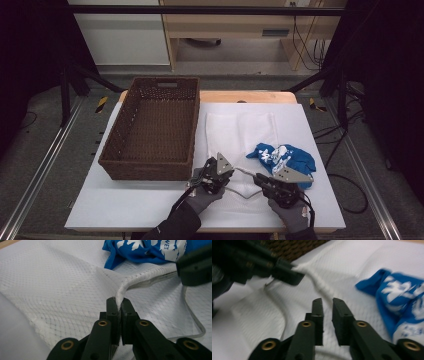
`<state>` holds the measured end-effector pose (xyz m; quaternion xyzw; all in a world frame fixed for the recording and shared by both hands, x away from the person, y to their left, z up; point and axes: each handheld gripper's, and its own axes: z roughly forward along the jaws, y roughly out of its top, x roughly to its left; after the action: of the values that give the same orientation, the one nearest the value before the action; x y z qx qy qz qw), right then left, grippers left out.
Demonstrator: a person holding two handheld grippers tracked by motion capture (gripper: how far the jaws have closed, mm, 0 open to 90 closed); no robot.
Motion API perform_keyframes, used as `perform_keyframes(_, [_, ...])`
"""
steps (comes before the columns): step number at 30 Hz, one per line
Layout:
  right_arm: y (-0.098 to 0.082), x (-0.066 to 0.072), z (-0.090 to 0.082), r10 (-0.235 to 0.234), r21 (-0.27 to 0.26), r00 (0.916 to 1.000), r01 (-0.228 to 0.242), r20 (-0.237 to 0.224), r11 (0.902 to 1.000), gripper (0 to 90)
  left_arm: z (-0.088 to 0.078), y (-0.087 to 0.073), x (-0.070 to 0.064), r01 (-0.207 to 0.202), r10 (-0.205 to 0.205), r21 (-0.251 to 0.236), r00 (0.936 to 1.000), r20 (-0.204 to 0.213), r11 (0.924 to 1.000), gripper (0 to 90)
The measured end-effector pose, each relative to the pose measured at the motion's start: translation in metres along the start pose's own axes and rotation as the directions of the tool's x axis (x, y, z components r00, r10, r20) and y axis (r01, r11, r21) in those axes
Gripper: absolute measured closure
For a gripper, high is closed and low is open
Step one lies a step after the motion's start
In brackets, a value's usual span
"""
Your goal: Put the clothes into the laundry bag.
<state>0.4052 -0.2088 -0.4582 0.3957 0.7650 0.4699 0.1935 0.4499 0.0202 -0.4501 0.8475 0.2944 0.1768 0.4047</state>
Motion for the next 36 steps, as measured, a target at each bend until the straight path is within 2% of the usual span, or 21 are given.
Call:
perform_keyframes(4, [-0.017,0.006,-0.001,0.007,0.063,0.9995,-0.006,-0.030,0.9980,88.1,-0.002,0.002,0.000,0.017,-0.017,-0.020,0.9998,0.011,0.9996,87.0])
perform_keyframes(10, [-0.033,0.005,0.002,0.006,0.135,0.9999,-0.005,-0.008,0.9908,89.2,-0.008,0.006,0.002,0.040,-0.039,-0.052,0.9990,0.021,0.9978,87.0])
perform_keyframes(17, [-0.036,0.004,0.003,0.015,0.146,0.9999,-0.015,-0.003,0.9892,87.2,-0.013,0.012,0.003,0.070,-0.067,-0.096,0.9971,0.037,0.9929,87.0])
perform_keyframes(19, [-0.034,0.005,0.002,0.000,0.127,1.0000,-0.001,0.005,0.9920,83.1,-0.014,0.014,0.003,0.072,-0.068,-0.105,0.9969,0.039,0.9919,87.0])
perform_keyframes(22, [-0.026,0.003,-0.004,-0.002,0.059,0.9998,0.001,0.021,0.9982,76.0,-0.015,0.014,0.001,0.068,-0.064,-0.111,0.9971,0.041,0.9915,87.0])
perform_keyframes(25, [-0.015,-0.001,-0.011,0.007,-0.020,0.9984,-0.005,0.056,0.9998,62.7,-0.016,0.014,0.000,0.062,-0.058,-0.115,0.9976,0.039,0.9914,87.0])
perform_keyframes(27, [-0.008,-0.005,-0.017,0.004,-0.055,0.9964,0.000,0.084,0.9985,55.0,-0.016,0.014,0.000,0.062,-0.058,-0.119,0.9976,0.039,0.9909,87.0])
perform_keyframes(28, [-0.004,-0.008,-0.019,0.010,-0.070,0.9946,-0.003,0.104,0.9975,49.4,-0.016,0.014,0.000,0.062,-0.058,-0.120,0.9975,0.041,0.9908,87.0])
perform_keyframes(30, [0.003,-0.014,-0.024,0.026,-0.098,0.9900,-0.013,0.139,0.9951,43.6,-0.016,0.014,0.000,0.062,-0.058,-0.123,0.9974,0.042,0.9905,87.0])
perform_keyframes(32, [0.010,-0.020,-0.028,0.044,-0.113,0.9827,-0.024,0.180,0.9933,35.7,-0.016,0.014,0.000,0.064,-0.059,-0.123,0.9973,0.043,0.9903,87.0])
perform_keyframes(33, [0.010,-0.020,-0.028,0.044,-0.113,0.9827,-0.024,0.180,0.9933,35.7,-0.016,0.014,0.000,0.064,-0.059,-0.123,0.9973,0.043,0.9903,87.0])
perform_keyframes(34, [0.015,-0.029,-0.028,0.049,-0.108,0.9730,-0.025,0.226,0.9938,30.8,-0.017,0.014,0.000,0.064,-0.059,-0.126,0.9973,0.044,0.9900,87.0])
perform_keyframes(35, [0.015,-0.029,-0.028,0.049,-0.108,0.9730,-0.025,0.226,0.9938,30.8,-0.017,0.014,0.000,0.064,-0.059,-0.126,0.9973,0.044,0.9900,87.0])
perform_keyframes(36, [0.017,-0.033,-0.028,0.057,-0.098,0.9662,-0.033,0.251,0.9947,28.2,-0.017,0.014,0.000,0.065,-0.059,-0.127,0.9972,0.045,0.9897,87.0])
